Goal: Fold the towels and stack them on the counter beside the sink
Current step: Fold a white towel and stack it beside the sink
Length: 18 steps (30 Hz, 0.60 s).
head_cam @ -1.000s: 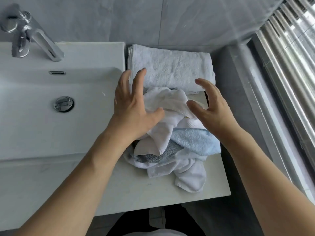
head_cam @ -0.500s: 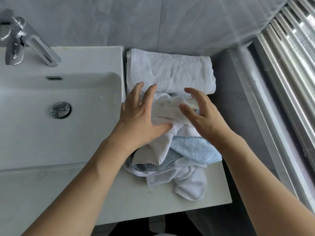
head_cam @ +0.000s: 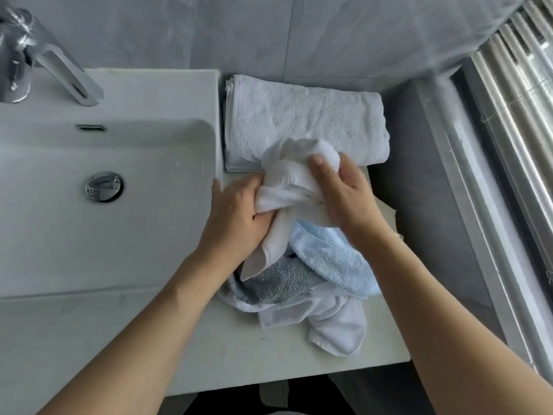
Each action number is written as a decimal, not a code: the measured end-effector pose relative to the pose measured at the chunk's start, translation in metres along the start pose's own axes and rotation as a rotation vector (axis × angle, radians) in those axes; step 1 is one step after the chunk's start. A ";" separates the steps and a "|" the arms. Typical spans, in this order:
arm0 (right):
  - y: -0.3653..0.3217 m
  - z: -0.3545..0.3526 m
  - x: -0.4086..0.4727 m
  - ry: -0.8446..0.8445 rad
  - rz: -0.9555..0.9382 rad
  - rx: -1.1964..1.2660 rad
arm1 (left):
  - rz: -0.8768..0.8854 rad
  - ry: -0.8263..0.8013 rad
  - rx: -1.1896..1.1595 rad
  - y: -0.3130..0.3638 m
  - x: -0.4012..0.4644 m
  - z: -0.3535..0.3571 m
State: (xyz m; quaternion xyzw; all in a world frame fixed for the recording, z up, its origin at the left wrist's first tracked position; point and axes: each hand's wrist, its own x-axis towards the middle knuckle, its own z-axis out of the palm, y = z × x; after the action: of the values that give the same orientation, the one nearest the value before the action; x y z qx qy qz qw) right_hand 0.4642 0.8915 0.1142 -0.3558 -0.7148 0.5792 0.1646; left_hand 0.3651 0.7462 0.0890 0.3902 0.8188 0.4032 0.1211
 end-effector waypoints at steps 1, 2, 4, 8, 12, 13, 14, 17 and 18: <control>-0.010 0.001 0.000 -0.022 0.007 0.127 | 0.007 0.051 -0.091 0.006 0.001 -0.008; -0.020 0.001 0.001 -0.055 0.017 0.237 | -0.001 0.092 -0.186 0.012 0.004 -0.016; -0.035 0.003 0.000 -0.122 0.023 0.371 | 0.024 0.147 -0.323 0.022 0.009 -0.029; -0.044 0.012 -0.009 -0.066 0.016 0.427 | 0.103 0.152 -0.413 0.029 0.005 -0.044; -0.034 0.023 -0.026 -0.157 -0.008 0.460 | 0.061 0.165 -0.430 0.026 -0.014 -0.050; -0.032 0.028 -0.029 -0.207 0.005 0.464 | 0.042 0.186 -0.431 0.026 -0.020 -0.051; -0.032 0.032 -0.033 -0.241 0.018 0.471 | 0.022 0.210 -0.431 0.025 -0.026 -0.052; -0.034 0.047 -0.041 -0.270 0.017 0.482 | -0.033 0.262 -0.427 0.019 -0.043 -0.057; -0.035 0.054 -0.043 -0.272 0.001 0.459 | -0.043 0.278 -0.429 0.014 -0.048 -0.059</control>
State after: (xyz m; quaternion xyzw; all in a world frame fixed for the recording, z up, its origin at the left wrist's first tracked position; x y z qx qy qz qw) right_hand 0.4480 0.8209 0.1401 -0.2285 -0.5799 0.7688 0.1430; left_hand 0.3742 0.6829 0.1327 0.2791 0.7315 0.6147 0.0960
